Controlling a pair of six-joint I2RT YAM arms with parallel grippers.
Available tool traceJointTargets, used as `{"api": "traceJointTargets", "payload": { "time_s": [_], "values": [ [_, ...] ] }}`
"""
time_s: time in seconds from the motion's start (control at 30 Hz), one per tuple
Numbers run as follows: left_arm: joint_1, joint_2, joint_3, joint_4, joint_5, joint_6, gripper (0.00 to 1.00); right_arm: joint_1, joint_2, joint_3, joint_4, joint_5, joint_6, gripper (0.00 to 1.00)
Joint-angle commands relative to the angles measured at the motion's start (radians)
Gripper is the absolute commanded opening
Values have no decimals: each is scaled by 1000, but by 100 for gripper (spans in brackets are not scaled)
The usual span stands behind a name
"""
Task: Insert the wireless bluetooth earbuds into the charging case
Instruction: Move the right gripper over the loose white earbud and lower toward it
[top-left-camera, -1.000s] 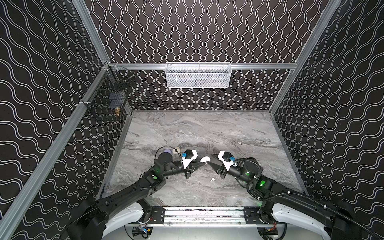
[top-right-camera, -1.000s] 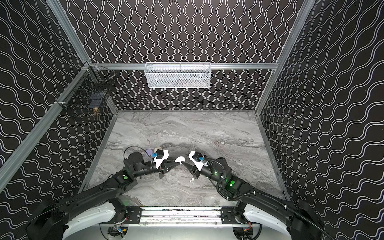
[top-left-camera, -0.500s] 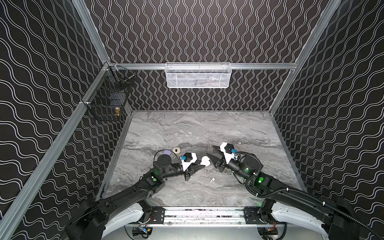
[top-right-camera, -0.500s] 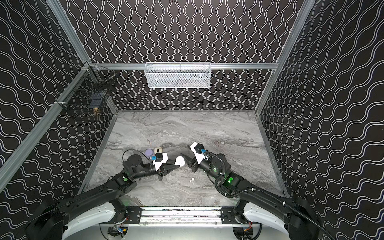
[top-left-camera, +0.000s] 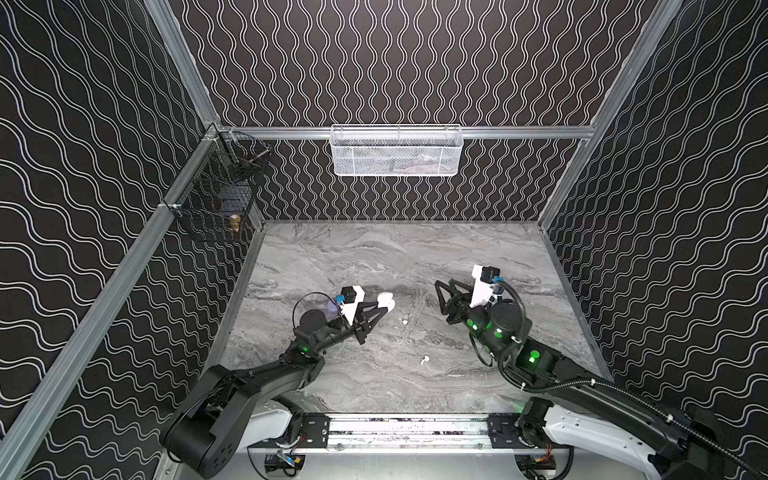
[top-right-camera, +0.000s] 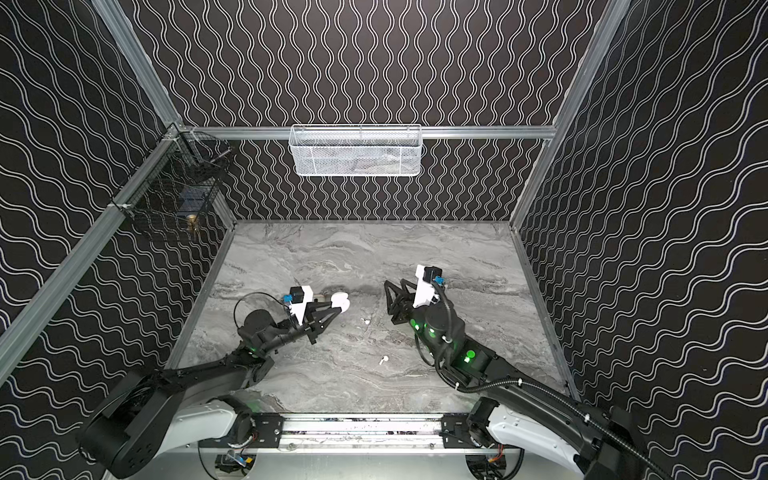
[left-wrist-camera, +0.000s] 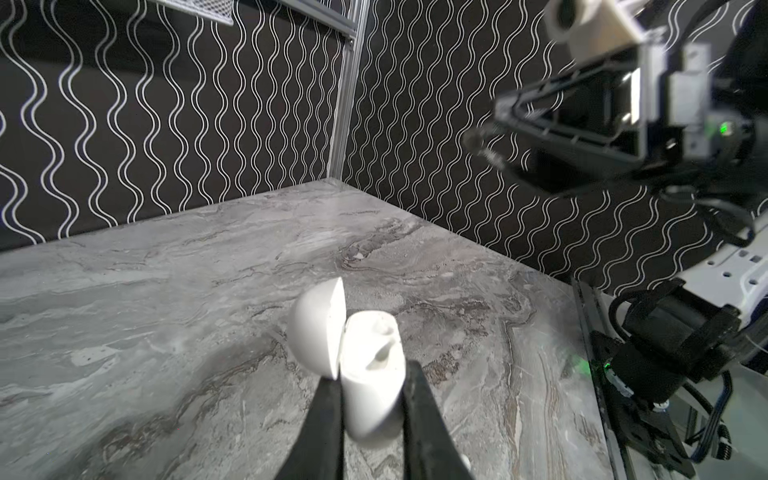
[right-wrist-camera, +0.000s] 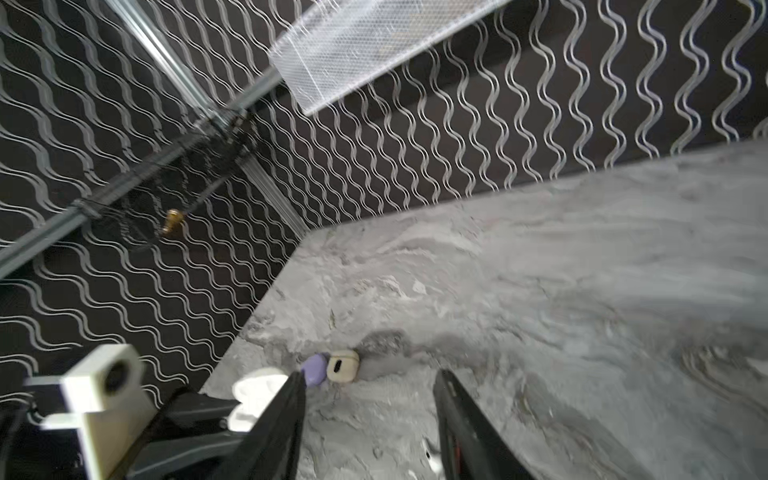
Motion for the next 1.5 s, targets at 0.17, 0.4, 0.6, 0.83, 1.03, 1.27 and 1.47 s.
{"api": "traceJointTargets", "payload": {
  "time_s": [0.17,0.4,0.6,0.83,1.03,1.27,1.47],
  "values": [
    [4,-185,-15,-180,-192,67,0,4,287,101,-223,-164,138,30],
    [4,-235,-16,-228,-219,87,0,45,504,146,-213,-220,186,10],
    [4,-211,-8,-207,-198,80,0,50,653,186,-183,-274,194,7],
    [3,-211,-6,-203,-196,78,0,50,774,235,-185,-241,199,3],
    [3,-207,-4,-197,-194,73,0,38,820,254,-195,-182,198,2],
    [3,-202,-2,-198,-192,74,0,14,838,265,-200,-146,193,2],
    [4,-210,-2,-202,-194,74,0,1,841,272,-196,-134,184,2]
  ]
}}
